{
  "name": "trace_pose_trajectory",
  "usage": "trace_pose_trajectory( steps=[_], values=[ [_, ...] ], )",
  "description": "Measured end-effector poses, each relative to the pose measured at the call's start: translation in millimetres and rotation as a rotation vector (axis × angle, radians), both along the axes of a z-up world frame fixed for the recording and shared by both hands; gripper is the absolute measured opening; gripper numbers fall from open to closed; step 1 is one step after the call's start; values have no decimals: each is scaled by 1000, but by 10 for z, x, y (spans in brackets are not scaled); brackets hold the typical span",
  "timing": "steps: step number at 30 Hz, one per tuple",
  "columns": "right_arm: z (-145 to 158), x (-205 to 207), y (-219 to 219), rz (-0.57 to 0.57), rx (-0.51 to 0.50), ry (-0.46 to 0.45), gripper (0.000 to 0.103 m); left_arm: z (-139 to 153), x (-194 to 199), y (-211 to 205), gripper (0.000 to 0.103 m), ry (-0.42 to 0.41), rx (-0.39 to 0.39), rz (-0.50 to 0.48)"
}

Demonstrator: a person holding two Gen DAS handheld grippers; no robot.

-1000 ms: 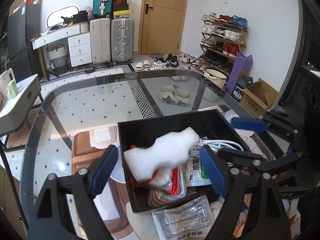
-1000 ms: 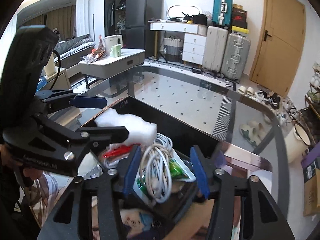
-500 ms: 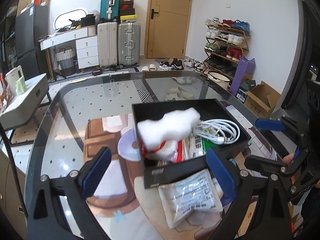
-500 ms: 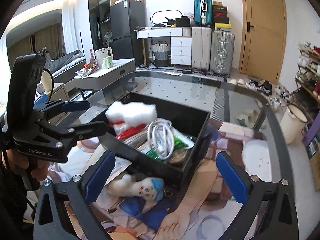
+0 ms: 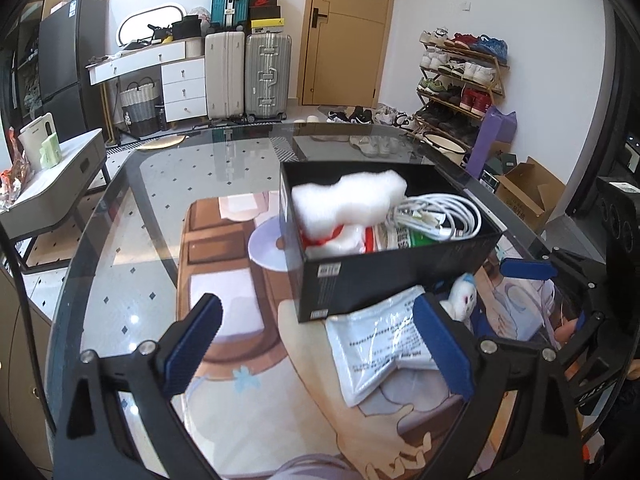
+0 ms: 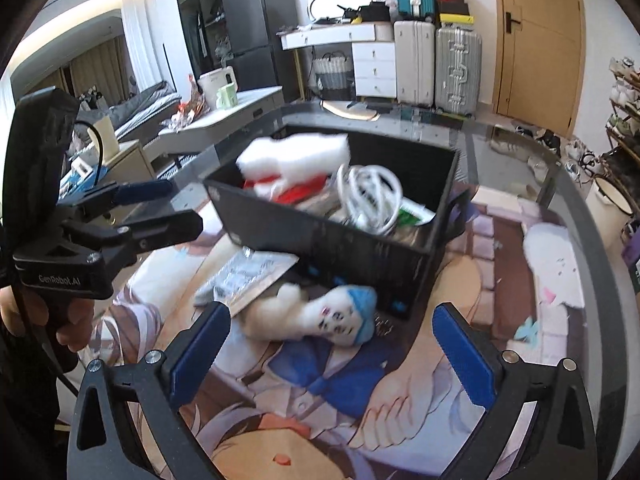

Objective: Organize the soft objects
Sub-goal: 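Open the left gripper to drop the foam while the right gripper releases the cable into the box, then move the left tool toward the white plastic packet while the right tool approaches the white plush doll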

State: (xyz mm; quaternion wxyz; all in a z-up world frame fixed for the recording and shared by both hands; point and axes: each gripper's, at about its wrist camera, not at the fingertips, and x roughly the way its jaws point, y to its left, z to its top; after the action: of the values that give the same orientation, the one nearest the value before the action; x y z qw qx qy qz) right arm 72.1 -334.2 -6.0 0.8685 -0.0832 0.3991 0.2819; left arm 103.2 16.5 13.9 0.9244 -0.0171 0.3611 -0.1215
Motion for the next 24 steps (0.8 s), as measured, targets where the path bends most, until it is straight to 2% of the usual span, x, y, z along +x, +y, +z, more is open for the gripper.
trace_pose_trajectory(
  steps=[11,24],
  values=[
    [-200,-41,186,20,-33,51,103,-141,-105,5,97,37,0,-10],
    [-284,102,415,11,-109,60,103,-201,-80,49,97,62,0,4]
  ],
)
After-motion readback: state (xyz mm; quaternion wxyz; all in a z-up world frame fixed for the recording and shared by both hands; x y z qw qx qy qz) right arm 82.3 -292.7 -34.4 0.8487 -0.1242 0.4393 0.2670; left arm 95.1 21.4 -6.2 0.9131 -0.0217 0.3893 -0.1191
